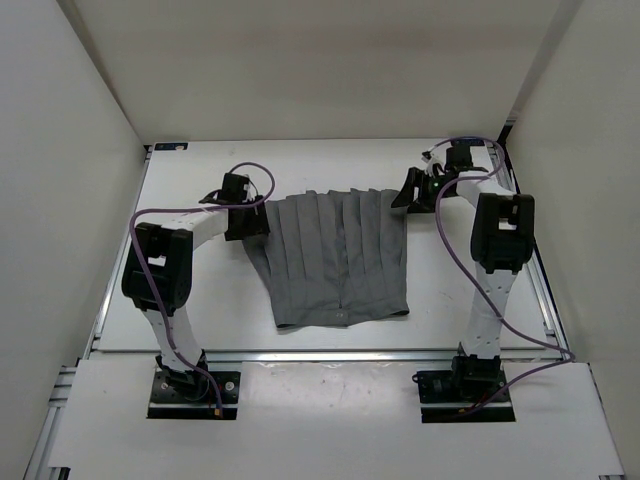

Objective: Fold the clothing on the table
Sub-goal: Flatten the skirt out

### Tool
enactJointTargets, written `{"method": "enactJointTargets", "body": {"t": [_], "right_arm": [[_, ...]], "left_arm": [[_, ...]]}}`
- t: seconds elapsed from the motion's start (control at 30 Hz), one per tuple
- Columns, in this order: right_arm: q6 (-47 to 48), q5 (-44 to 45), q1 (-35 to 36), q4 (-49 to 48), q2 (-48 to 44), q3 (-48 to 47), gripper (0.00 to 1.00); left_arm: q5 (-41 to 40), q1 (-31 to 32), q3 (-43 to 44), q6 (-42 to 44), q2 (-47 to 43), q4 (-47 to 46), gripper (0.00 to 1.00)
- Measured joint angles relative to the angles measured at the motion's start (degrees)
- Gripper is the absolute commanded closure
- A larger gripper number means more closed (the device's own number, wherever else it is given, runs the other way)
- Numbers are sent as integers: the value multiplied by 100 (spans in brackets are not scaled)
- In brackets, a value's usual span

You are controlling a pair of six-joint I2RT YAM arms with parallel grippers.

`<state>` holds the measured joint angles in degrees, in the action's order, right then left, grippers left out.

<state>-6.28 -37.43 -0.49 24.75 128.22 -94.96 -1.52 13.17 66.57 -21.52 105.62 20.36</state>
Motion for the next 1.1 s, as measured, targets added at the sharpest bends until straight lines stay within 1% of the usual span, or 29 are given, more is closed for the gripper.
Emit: {"method": "enactJointTargets", "body": {"t": [0.03,0.07,0.1,0.13,0.2,0.23,0.27,0.3,0.37,0.4,0.73,0.9,1.07,1.1], "right_arm": [[-22,17,33,-13,33,-22,39],[-39,24,63,-24,50,-26,48],[-61,76,98,-26,57,-26,58],[-81,118,116,-22,63,-24,62],[-96,205,157,-37,63,-4,77],[-107,264,177,-59,63,13,81],[-116,330,181,-90,63,52,89],[-114,404,177,-118,61,111,95],[-173,468,136,-149,61,214,99],[-184,492,109,-151,46,227,100],[-256,772,-623,-188,-203,522,100],[-275,1073,-654,-181,-468,833,100],[-319,1311,-721,-122,-605,953,100],[-326,1349,-763,-103,-614,955,100]], "left_arm": [[0,-9,-17,0,0,-11,24],[0,-11,-37,-4,0,-17,28],[0,-11,-66,-9,0,-28,36],[2,-13,-94,-33,0,-37,39],[4,-28,-168,-35,-2,-70,59],[4,-37,-205,-35,-7,-116,65],[9,-48,-234,-28,-9,-142,77],[11,-66,-249,-46,-9,-166,86],[39,-114,-278,-48,-9,-186,95],[57,-138,-293,-50,-13,-203,100],[20,-284,-367,-37,-63,-258,100],[-116,-337,-553,-35,-223,-264,100],[-188,-522,-721,-35,-369,-240,100],[-208,-553,-752,-33,-391,-245,97]]}}
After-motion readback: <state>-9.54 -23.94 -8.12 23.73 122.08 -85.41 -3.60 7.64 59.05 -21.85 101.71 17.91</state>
